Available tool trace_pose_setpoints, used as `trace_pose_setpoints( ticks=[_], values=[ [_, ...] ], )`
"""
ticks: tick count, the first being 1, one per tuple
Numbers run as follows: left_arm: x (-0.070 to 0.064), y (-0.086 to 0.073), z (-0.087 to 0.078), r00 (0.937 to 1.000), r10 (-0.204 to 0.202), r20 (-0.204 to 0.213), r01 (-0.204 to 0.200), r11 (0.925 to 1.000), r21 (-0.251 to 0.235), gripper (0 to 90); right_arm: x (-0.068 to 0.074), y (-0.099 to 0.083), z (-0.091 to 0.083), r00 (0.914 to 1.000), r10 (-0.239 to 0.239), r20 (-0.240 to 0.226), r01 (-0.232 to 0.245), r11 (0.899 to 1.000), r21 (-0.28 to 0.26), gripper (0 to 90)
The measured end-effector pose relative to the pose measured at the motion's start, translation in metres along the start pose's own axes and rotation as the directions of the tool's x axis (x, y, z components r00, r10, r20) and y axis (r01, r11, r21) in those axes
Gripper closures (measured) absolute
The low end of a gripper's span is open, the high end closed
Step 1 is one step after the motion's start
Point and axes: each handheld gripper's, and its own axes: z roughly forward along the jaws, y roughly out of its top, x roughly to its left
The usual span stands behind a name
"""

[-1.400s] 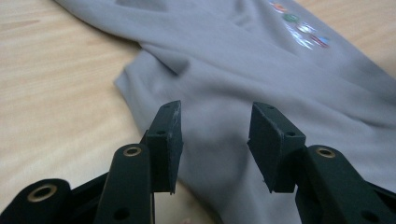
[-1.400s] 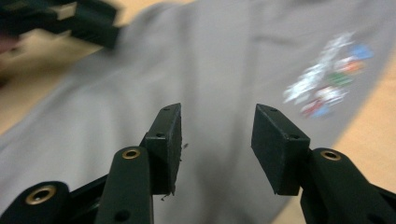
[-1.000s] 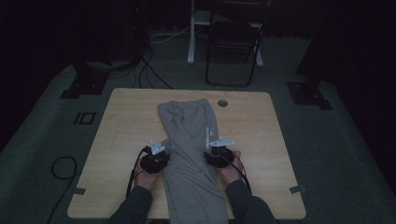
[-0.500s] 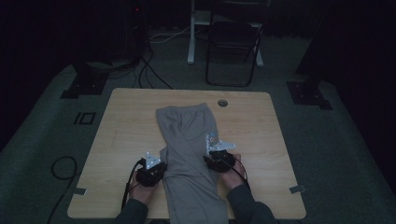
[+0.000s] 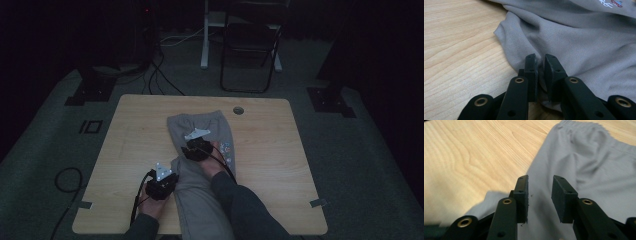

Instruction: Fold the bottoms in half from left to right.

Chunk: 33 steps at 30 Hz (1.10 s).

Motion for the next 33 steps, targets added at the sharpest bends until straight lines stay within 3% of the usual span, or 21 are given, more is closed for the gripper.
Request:
trace_pose_setpoints(
  ticks=[4, 9, 11, 12, 14, 16, 20, 24, 26, 27, 29, 33],
  values=[
    [0.0, 0.0, 0.0, 1.0, -0.002, -0.001, 0.002, 1.0, -0.002, 81.0, 0.005, 0.009, 0.026, 0.9991, -0.005, 0.042, 0.004, 0.999, 0.032, 52.1],
    [-0.001, 0.0, 0.0, 1.0, 0.001, -0.005, -0.001, 1.0, -0.002, 81.0, 0.009, 0.012, 0.05, 0.9966, -0.035, 0.075, 0.026, 0.994, 0.11, 49.6],
    [-0.001, 0.0, 0.0, 1.0, 0.002, -0.005, -0.002, 1.0, -0.003, 81.0, 0.01, 0.013, 0.052, 0.9949, -0.051, 0.086, 0.04, 0.99, 0.132, 57.1],
    [-0.001, 0.0, 0.0, 1.0, 0.002, -0.005, -0.002, 1.0, -0.002, 81.0, 0.009, 0.014, 0.052, 0.995, -0.055, 0.084, 0.043, 0.99, 0.133, 65.4],
    [-0.001, 0.0, 0.0, 1.0, 0.004, -0.007, -0.004, 1.0, -0.001, 81.0, 0.005, 0.017, 0.048, 0.9963, -0.033, 0.079, 0.023, 0.991, 0.129, 78.3],
    [-0.001, 0.0, 0.0, 1.0, 0.004, -0.007, -0.004, 1.0, -0.001, 81.0, -0.001, 0.018, 0.042, 0.9964, -0.016, 0.083, 0.007, 0.993, 0.114, 84.4],
    [-0.001, 0.0, 0.0, 1.0, 0.003, -0.007, -0.003, 1.0, -0.002, 80.9, -0.021, 0.019, 0.026, 0.9947, 0.086, 0.056, -0.089, 0.995, 0.052, 86.2],
    [-0.002, 0.0, 0.0, 1.0, 0.002, -0.008, -0.002, 1.0, -0.002, 80.9, -0.046, 0.017, 0.008, 0.9889, 0.135, 0.063, -0.135, 0.991, 0.006, 87.3],
    [-0.001, 0.0, 0.0, 1.0, 0.003, -0.009, -0.003, 1.0, -0.002, 80.9, -0.063, 0.014, -0.001, 0.9796, 0.191, 0.063, -0.19, 0.982, -0.019, 87.5],
    [-0.001, 0.0, 0.0, 1.0, 0.003, -0.009, -0.003, 1.0, -0.002, 80.9, -0.063, 0.014, -0.001, 0.9796, 0.191, 0.063, -0.19, 0.982, -0.019, 87.5],
    [-0.002, 0.0, 0.0, 0.9999, 0.004, -0.01, -0.004, 1.0, -0.002, 80.9, -0.085, 0.007, -0.011, 0.967, 0.242, 0.079, -0.24, 0.97, -0.035, 87.7],
    [-0.002, 0.0, 0.0, 0.9999, 0.004, -0.012, -0.004, 1.0, -0.002, 80.8, -0.112, -0.005, -0.023, 0.9484, 0.301, 0.1, -0.297, 0.954, -0.05, 87.7]
  ],
)
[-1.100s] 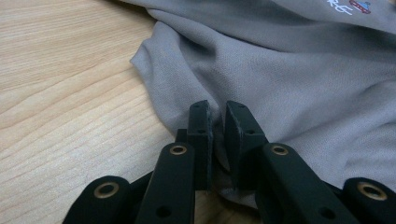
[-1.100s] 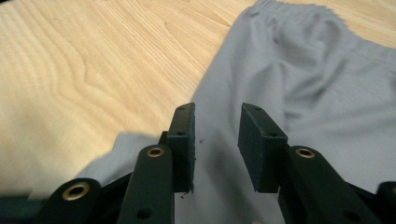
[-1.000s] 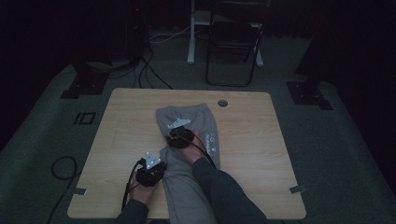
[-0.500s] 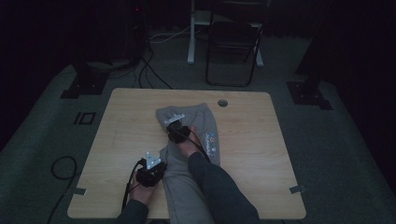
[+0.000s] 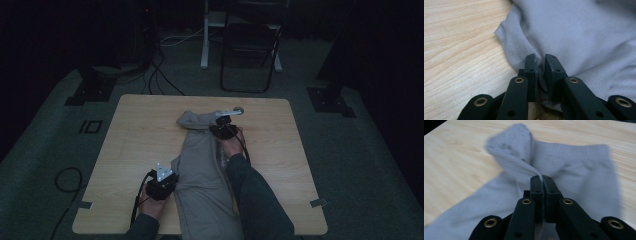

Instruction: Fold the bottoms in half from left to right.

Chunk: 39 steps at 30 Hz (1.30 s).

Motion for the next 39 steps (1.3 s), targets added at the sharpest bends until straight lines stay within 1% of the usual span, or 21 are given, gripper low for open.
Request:
trace_pose_setpoints(
  ticks=[3, 4, 7, 11, 14, 16, 18, 20, 23, 24, 26, 27, 28, 30, 32, 33, 35, 36, 37, 38, 39],
  values=[
    [0.0, 0.0, 0.0, 1.0, 0.001, -0.001, -0.001, 1.0, 0.0, 80.2, -0.028, -0.006, -0.006, 0.999, 0.031, 0.033, -0.031, 0.999, 0.015, 87.6],
    [0.0, 0.0, 0.0, 1.0, -0.001, 0.0, 0.001, 1.0, -0.001, 80.2, -0.031, -0.007, -0.006, 0.9987, 0.035, 0.036, -0.036, 0.999, 0.018, 87.3],
    [0.0, 0.0, 0.0, 1.0, -0.002, 0.0, 0.002, 1.0, -0.001, 79.2, -0.046, -0.013, -0.008, 0.9945, 0.045, 0.094, -0.049, 0.998, 0.039, 86.7],
    [0.0, 0.0, 0.0, 1.0, 0.006, 0.007, -0.006, 1.0, -0.002, 70.6, -0.056, -0.016, -0.012, 0.9899, 0.058, 0.129, -0.065, 0.997, 0.046, 73.8],
    [-0.001, 0.0, 0.0, 0.9999, 0.008, 0.008, -0.008, 1.0, -0.002, 64.9, -0.057, -0.015, -0.018, 0.993, 0.072, 0.094, -0.074, 0.997, 0.019, 63.3],
    [0.0, 0.0, 0.0, 0.9999, 0.004, 0.014, -0.004, 1.0, -0.002, 61.0, -0.056, -0.014, -0.018, 0.9946, 0.078, 0.069, -0.079, 0.997, 0.007, 61.3],
    [0.001, 0.0, 0.0, 0.9998, -0.005, 0.017, 0.006, 1.0, -0.005, 57.4, -0.054, -0.015, -0.016, 0.9945, 0.084, 0.063, -0.084, 0.996, 0.009, 58.8],
    [0.002, 0.0, 0.0, 0.9997, -0.008, 0.021, 0.008, 0.9999, -0.006, 56.6, -0.054, -0.017, -0.01, 0.9928, 0.108, 0.051, -0.109, 0.994, 0.015, 57.8],
    [0.002, 0.0, 0.0, 0.9996, -0.007, 0.029, 0.007, 0.9998, -0.016, 55.2, -0.053, -0.022, 0.001, 0.988, 0.153, 0.023, -0.153, 0.987, 0.046, 56.2],
    [0.002, 0.0, -0.001, 0.9994, -0.01, 0.033, 0.011, 0.9997, -0.024, 55.1, -0.053, -0.023, 0.004, 0.9871, 0.159, 0.018, -0.16, 0.986, 0.052, 57.5],
    [0.003, 0.0, -0.002, 0.9992, -0.014, 0.038, 0.016, 0.9992, -0.037, 54.8, -0.053, -0.026, 0.009, 0.9841, 0.177, 0.015, -0.178, 0.981, 0.081, 72.8],
    [0.004, -0.001, -0.003, 0.999, -0.017, 0.042, 0.019, 0.9988, -0.046, 54.6, -0.052, -0.027, 0.01, 0.9831, 0.18, 0.034, -0.182, 0.979, 0.091, 83.9],
    [0.004, -0.001, -0.004, 0.9987, -0.021, 0.046, 0.023, 0.9981, -0.057, 54.5, -0.052, -0.027, 0.009, 0.9827, 0.178, 0.05, -0.182, 0.98, 0.083, 89.2],
    [0.006, -0.002, -0.005, 0.9978, -0.032, 0.058, 0.037, 0.9963, -0.078, 54.1, -0.052, -0.025, 0.002, 0.9851, 0.165, 0.048, -0.167, 0.985, 0.044, 89.8],
    [0.008, -0.002, -0.006, 0.9967, -0.044, 0.068, 0.05, 0.9947, -0.09, 54.1, -0.051, -0.021, -0.009, 0.9889, 0.133, 0.068, -0.133, 0.991, 0.004, 89.9],
    [0.008, -0.002, -0.007, 0.9963, -0.048, 0.072, 0.054, 0.994, -0.095, 54.1, -0.051, -0.019, -0.016, 0.9888, 0.127, 0.079, -0.125, 0.992, -0.022, 89.9],
    [0.009, -0.003, -0.007, 0.9956, -0.055, 0.076, 0.062, 0.9934, -0.096, 54.1, -0.055, -0.019, -0.025, 0.9867, 0.121, 0.108, -0.117, 0.992, -0.042, 89.9],
    [0.009, -0.003, -0.007, 0.9956, -0.055, 0.076, 0.062, 0.9934, -0.096, 54.1, -0.055, -0.019, -0.025, 0.9867, 0.121, 0.108, -0.117, 0.992, -0.042, 89.9],
    [0.009, -0.003, -0.007, 0.9956, -0.055, 0.076, 0.062, 0.9934, -0.096, 54.1, -0.057, -0.02, -0.026, 0.9848, 0.125, 0.121, -0.121, 0.992, -0.038, 89.9],
    [0.008, -0.003, -0.006, 0.996, -0.05, 0.074, 0.057, 0.9935, -0.099, 54.1, -0.065, -0.028, -0.024, 0.9788, 0.141, 0.149, -0.142, 0.99, -0.003, 89.4],
    [0.008, -0.003, -0.006, 0.996, -0.048, 0.075, 0.055, 0.9938, -0.096, 54.1, -0.067, -0.032, -0.021, 0.978, 0.15, 0.144, -0.154, 0.988, 0.016, 89.1]
  ],
)
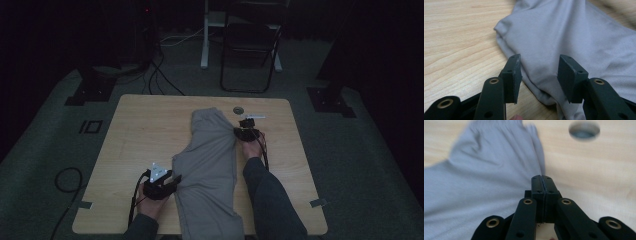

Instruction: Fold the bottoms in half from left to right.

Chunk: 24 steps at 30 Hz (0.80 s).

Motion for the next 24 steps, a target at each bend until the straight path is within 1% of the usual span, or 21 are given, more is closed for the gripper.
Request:
trace_pose_setpoints(
  ticks=[2, 3, 4, 5, 7, 10, 11, 13, 14, 18, 21, 24],
  values=[
    [0.0, 0.0, 0.0, 1.0, -0.001, 0.003, 0.001, 1.0, 0.001, 54.1, -0.004, -0.008, 0.006, 1.0, 0.002, -0.005, -0.001, 0.999, 0.032, 85.7],
    [0.0, 0.0, 0.001, 1.0, -0.001, 0.004, 0.001, 1.0, 0.003, 53.9, -0.005, -0.011, 0.009, 0.9999, 0.008, -0.01, -0.007, 0.999, 0.047, 82.4],
    [0.0, 0.0, 0.001, 1.0, -0.001, 0.002, 0.001, 1.0, 0.006, 53.7, -0.006, -0.014, 0.01, 0.9998, 0.009, -0.02, -0.008, 0.999, 0.047, 77.8],
    [0.0, 0.0, 0.001, 1.0, -0.001, 0.0, 0.001, 1.0, 0.009, 53.5, -0.007, -0.015, 0.009, 0.9994, 0.022, -0.028, -0.02, 0.999, 0.041, 73.1],
    [0.0, 0.0, 0.001, 1.0, -0.002, -0.001, 0.002, 1.0, 0.009, 53.3, -0.007, -0.016, 0.005, 0.9992, 0.024, -0.032, -0.023, 0.999, 0.039, 65.4],
    [0.0, 0.0, 0.001, 1.0, -0.007, -0.004, 0.007, 1.0, 0.007, 53.1, -0.004, -0.022, -0.006, 0.9985, 0.012, -0.053, -0.011, 1.0, 0.016, 59.0],
    [0.0, 0.0, 0.001, 1.0, -0.008, -0.004, 0.008, 0.9999, 0.009, 53.1, -0.002, -0.024, -0.01, 0.9985, 0.0, -0.054, 0.001, 1.0, 0.008, 57.4],
    [0.001, 0.0, 0.001, 0.9999, -0.01, -0.005, 0.01, 0.9998, 0.015, 52.8, 0.002, -0.03, -0.019, 0.998, -0.03, -0.056, 0.029, 1.0, -0.008, 54.7],
    [0.001, 0.0, 0.001, 0.9999, -0.01, -0.006, 0.011, 0.9998, 0.015, 52.6, 0.003, -0.032, -0.023, 0.9979, -0.037, -0.054, 0.036, 0.999, -0.019, 54.4],
    [0.0, 0.0, 0.002, 0.9999, -0.008, -0.008, 0.008, 0.9998, 0.017, 52.4, 0.008, -0.039, -0.036, 0.9942, -0.079, -0.072, 0.076, 0.996, -0.039, 53.4],
    [0.0, 0.001, 0.002, 0.9999, -0.009, -0.008, 0.009, 0.9998, 0.02, 52.4, 0.012, -0.043, -0.042, 0.9897, -0.124, -0.073, 0.121, 0.992, -0.039, 52.7],
    [0.0, 0.001, 0.002, 0.9999, -0.009, -0.009, 0.01, 0.9997, 0.021, 52.3, 0.015, -0.046, -0.046, 0.986, -0.147, -0.08, 0.145, 0.989, -0.029, 51.8]
  ],
)
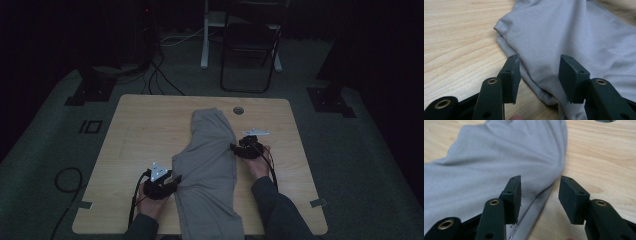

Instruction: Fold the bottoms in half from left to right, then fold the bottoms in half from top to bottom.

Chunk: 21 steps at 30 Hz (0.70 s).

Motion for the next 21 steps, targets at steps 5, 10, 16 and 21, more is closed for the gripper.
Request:
trace_pose_setpoints(
  ticks=[5, 10, 16, 21],
  values=[
    [0.001, 0.0, 0.0, 1.0, -0.006, 0.003, 0.006, 1.0, -0.001, 52.0, 0.004, -0.002, -0.003, 1.0, 0.0, -0.009, 0.0, 1.0, -0.005, 51.4],
    [0.004, 0.0, -0.001, 0.9993, -0.035, 0.008, 0.035, 0.9993, -0.014, 52.0, 0.011, -0.007, -0.003, 0.9997, -0.018, -0.018, 0.018, 1.0, 0.006, 51.2],
    [0.009, 0.002, -0.001, 0.9982, -0.055, 0.023, 0.055, 0.9984, -0.014, 52.1, 0.02, -0.009, -0.005, 0.9989, -0.044, -0.019, 0.044, 0.999, -0.004, 70.7],
    [0.01, 0.006, 0.001, 0.9982, -0.051, 0.032, 0.052, 0.9986, -0.012, 52.2, 0.018, -0.008, -0.011, 0.9994, -0.035, -0.007, 0.034, 0.999, -0.015, 80.6]
  ],
)
